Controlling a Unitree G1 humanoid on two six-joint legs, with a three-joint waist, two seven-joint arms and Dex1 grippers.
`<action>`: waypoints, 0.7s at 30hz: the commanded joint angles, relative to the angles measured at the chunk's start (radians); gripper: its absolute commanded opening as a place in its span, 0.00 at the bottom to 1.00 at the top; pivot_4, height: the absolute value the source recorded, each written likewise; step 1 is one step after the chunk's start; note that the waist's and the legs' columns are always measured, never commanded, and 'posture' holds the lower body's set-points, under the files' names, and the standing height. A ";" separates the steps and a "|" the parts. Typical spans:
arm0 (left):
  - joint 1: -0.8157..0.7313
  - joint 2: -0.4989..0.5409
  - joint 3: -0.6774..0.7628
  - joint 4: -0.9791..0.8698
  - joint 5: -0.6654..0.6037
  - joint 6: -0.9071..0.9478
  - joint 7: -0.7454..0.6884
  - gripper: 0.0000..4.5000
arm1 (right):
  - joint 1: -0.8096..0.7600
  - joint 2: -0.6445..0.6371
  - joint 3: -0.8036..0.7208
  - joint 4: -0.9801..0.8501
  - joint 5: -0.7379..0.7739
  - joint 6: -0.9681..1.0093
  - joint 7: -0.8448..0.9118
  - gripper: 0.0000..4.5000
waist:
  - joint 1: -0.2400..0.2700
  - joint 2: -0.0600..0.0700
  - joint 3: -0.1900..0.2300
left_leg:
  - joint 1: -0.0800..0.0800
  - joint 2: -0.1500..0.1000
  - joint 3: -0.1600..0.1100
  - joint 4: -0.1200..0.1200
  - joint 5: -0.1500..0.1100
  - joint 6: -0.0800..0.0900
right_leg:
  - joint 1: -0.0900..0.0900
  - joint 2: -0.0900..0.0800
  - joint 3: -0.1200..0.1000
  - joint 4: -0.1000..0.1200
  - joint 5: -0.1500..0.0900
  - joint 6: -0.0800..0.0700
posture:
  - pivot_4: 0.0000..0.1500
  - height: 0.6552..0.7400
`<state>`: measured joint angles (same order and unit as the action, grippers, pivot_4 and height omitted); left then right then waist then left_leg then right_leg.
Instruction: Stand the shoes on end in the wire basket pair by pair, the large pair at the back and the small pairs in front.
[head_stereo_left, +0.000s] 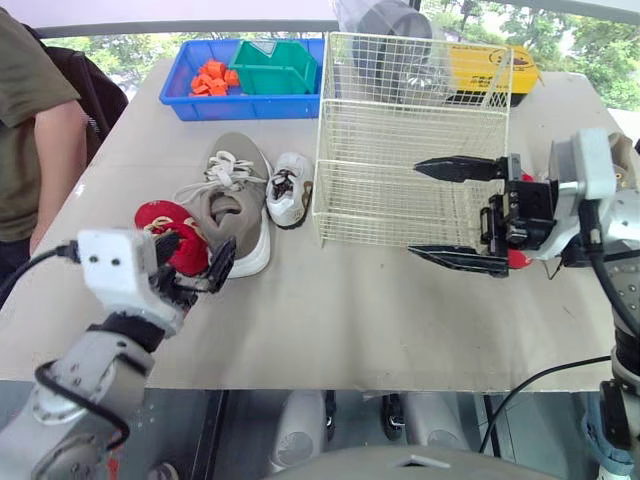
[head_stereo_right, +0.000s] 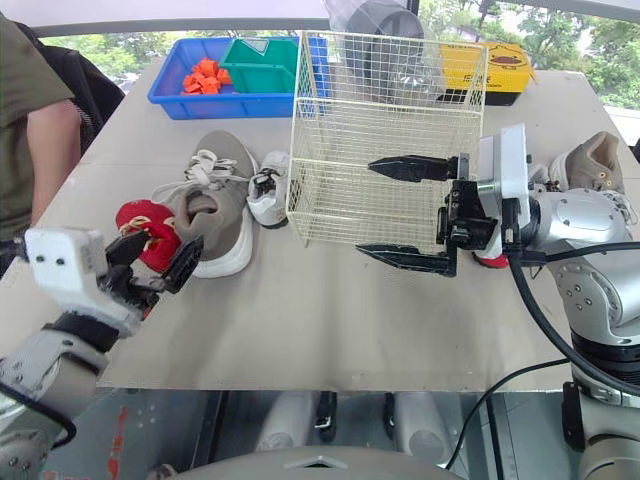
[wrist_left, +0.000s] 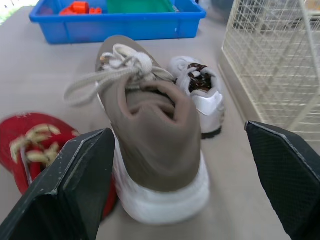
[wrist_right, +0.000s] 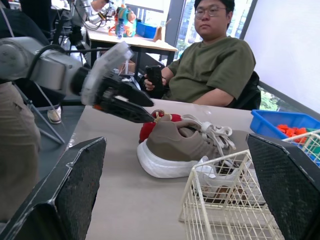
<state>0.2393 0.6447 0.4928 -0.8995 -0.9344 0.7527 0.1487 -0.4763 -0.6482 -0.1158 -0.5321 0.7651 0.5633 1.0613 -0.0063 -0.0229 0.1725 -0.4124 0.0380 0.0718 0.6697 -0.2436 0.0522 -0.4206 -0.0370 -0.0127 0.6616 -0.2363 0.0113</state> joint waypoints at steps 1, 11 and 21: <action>-0.137 0.003 -0.085 0.085 0.028 0.087 0.086 1.00 | -0.002 -0.015 0.002 -0.038 0.027 -0.002 -0.015 0.96 | 0.004 0.000 0.000 | 0.000 0.000 0.000 0.000 0.000 0.000 | 0.000 0.000 0.000 0.000 0.000 0.000 | 1.00 1.00; -0.274 -0.139 -0.283 0.289 0.221 0.144 0.113 0.52 | -0.013 -0.034 0.016 -0.034 0.018 -0.017 -0.038 0.98 | 0.011 0.001 -0.001 | 0.002 0.000 0.000 0.000 0.000 0.000 | 0.002 0.000 0.000 0.000 0.001 0.002 | 1.00 1.00; -0.216 -0.194 -0.278 0.278 0.389 -0.025 -0.008 0.13 | -0.023 -0.028 0.048 -0.018 -0.008 -0.035 -0.051 0.98 | 0.018 0.002 -0.002 | 0.012 0.000 0.002 -0.003 0.000 0.000 | 0.010 -0.002 0.003 0.000 -0.001 -0.002 | 1.00 1.00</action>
<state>-0.0036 0.4620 0.2252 -0.6413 -0.5928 0.7717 0.1615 -0.4770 -0.6805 -0.0585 -0.5388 0.7542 0.5521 1.0184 0.0112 -0.0212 0.1710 -0.4008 0.0380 0.0744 0.6660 -0.2439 0.0518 -0.4113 -0.0393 -0.0100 0.6612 -0.2371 0.0094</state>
